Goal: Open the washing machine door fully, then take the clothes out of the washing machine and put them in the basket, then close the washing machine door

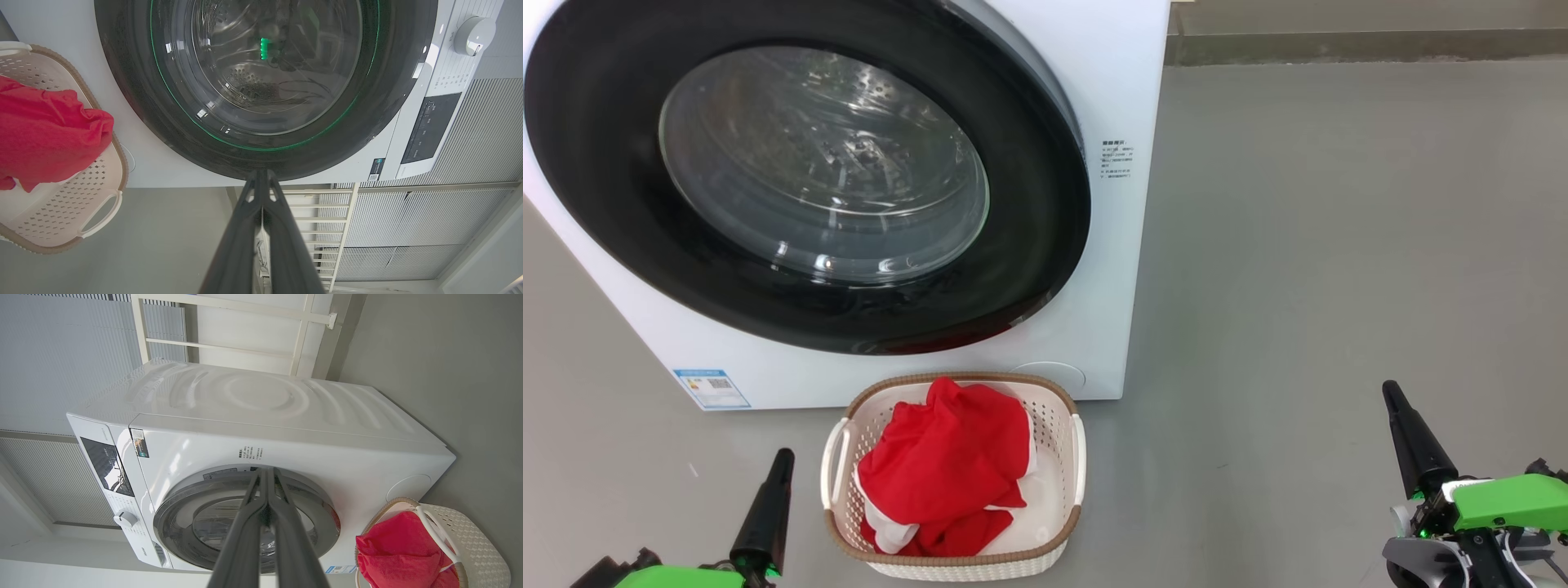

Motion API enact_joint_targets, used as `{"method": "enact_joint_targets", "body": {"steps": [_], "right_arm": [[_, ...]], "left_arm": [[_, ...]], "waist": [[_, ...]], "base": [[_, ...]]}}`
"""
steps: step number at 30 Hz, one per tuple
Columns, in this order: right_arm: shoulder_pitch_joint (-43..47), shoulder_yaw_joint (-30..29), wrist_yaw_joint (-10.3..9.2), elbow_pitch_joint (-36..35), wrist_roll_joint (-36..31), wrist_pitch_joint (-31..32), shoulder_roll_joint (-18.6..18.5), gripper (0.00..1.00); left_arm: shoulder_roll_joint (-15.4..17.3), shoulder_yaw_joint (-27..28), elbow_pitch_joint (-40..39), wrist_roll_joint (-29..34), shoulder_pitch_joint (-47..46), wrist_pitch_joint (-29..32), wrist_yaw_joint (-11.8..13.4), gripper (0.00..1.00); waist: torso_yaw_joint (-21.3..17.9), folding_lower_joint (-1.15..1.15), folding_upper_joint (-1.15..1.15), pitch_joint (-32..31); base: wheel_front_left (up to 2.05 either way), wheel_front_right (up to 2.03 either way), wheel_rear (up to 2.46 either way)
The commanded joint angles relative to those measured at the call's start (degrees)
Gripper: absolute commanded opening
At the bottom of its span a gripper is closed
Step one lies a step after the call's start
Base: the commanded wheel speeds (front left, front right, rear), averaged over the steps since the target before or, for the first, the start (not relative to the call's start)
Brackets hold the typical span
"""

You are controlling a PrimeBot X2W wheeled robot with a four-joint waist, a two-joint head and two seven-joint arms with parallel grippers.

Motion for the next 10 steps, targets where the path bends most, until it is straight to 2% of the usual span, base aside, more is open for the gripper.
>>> {"method": "enact_joint_targets", "body": {"steps": [1,10], "right_arm": [[-2.48,0.95,0.03,-1.64,-0.17,0.36,-0.56,0.00],[-2.48,0.94,0.03,-1.64,-0.17,0.36,-0.56,0.00]], "left_arm": [[0.62,2.01,-1.26,-0.42,-2.23,0.18,-0.40,0.00],[0.62,2.01,-1.26,-0.42,-2.23,0.18,-0.40,0.00]], "waist": [[0.00,0.00,0.00,0.00],[0.00,0.00,0.00,0.00]], "base": [[0.00,0.00,0.00],[0.00,0.00,0.00]]}}
